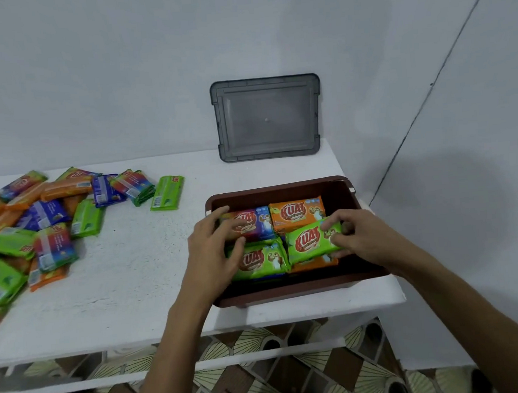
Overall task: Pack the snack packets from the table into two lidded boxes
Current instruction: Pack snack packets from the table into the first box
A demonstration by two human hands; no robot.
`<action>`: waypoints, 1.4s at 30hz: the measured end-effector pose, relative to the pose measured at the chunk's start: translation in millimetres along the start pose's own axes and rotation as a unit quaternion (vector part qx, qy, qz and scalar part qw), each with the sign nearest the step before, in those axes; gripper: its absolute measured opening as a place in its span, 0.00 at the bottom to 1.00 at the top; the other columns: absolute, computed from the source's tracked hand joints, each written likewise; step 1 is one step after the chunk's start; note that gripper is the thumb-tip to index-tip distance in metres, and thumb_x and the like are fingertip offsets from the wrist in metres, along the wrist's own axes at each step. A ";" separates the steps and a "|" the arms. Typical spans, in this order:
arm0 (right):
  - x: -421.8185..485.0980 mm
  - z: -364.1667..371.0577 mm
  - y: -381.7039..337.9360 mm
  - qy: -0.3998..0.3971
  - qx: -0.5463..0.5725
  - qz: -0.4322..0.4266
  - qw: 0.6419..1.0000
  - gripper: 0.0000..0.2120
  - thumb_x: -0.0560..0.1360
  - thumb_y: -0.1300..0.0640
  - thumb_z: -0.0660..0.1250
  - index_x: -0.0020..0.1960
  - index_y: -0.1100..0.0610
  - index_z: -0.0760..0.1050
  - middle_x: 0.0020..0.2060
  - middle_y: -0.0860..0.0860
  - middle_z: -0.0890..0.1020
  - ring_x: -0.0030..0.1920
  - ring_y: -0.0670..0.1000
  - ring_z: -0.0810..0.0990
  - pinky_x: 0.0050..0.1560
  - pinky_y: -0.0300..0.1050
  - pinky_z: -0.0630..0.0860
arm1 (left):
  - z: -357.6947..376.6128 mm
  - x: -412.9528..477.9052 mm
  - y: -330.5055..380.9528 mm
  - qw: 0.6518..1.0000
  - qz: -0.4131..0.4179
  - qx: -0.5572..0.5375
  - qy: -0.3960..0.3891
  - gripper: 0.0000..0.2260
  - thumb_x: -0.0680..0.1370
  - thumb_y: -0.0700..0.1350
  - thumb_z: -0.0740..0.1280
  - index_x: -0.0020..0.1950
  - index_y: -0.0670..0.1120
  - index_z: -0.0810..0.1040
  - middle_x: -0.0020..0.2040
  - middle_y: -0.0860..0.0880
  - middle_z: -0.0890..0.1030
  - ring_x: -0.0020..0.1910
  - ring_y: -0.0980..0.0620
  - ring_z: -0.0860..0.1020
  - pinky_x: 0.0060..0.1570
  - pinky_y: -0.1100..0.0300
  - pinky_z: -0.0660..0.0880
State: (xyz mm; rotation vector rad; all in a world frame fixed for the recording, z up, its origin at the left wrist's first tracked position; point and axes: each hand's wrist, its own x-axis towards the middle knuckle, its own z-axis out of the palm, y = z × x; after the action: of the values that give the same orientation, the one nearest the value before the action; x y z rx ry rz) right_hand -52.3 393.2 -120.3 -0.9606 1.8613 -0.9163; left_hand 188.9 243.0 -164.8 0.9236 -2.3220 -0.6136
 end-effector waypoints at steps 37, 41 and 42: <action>256.0 249.2 -151.1 -0.208 -0.489 -0.160 0.832 0.23 0.81 0.53 0.57 0.75 0.41 0.61 0.77 0.59 0.49 0.66 0.63 0.70 0.67 0.51 0.69 | -120.2 66.8 -255.6 0.896 -0.344 0.280 -0.024 0.17 0.79 0.51 0.61 0.68 0.51 0.70 0.66 0.42 0.72 0.64 0.39 0.70 0.62 0.45 0.65; 272.7 264.7 -148.2 -0.222 -0.537 -0.136 0.802 0.23 0.81 0.51 0.56 0.75 0.40 0.58 0.76 0.61 0.45 0.72 0.67 0.61 0.72 0.57 0.63 | -123.5 80.4 -281.6 0.881 -0.327 0.330 -0.086 0.19 0.80 0.57 0.58 0.69 0.51 0.66 0.65 0.41 0.73 0.65 0.38 0.68 0.63 0.45 0.65; 272.5 267.0 -148.3 -0.219 -0.541 -0.131 0.802 0.24 0.81 0.52 0.56 0.76 0.40 0.58 0.76 0.61 0.44 0.73 0.67 0.58 0.72 0.58 0.63 | -122.5 83.6 -284.4 0.877 -0.330 0.336 -0.092 0.20 0.80 0.57 0.58 0.69 0.50 0.65 0.65 0.40 0.73 0.65 0.38 0.68 0.63 0.45 0.65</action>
State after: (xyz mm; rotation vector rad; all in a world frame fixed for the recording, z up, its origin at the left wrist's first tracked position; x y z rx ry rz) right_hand 126.4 31.3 -188.7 -1.9363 1.7793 0.3763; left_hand 350.4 -29.7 -214.7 2.1112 -2.3912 -0.1071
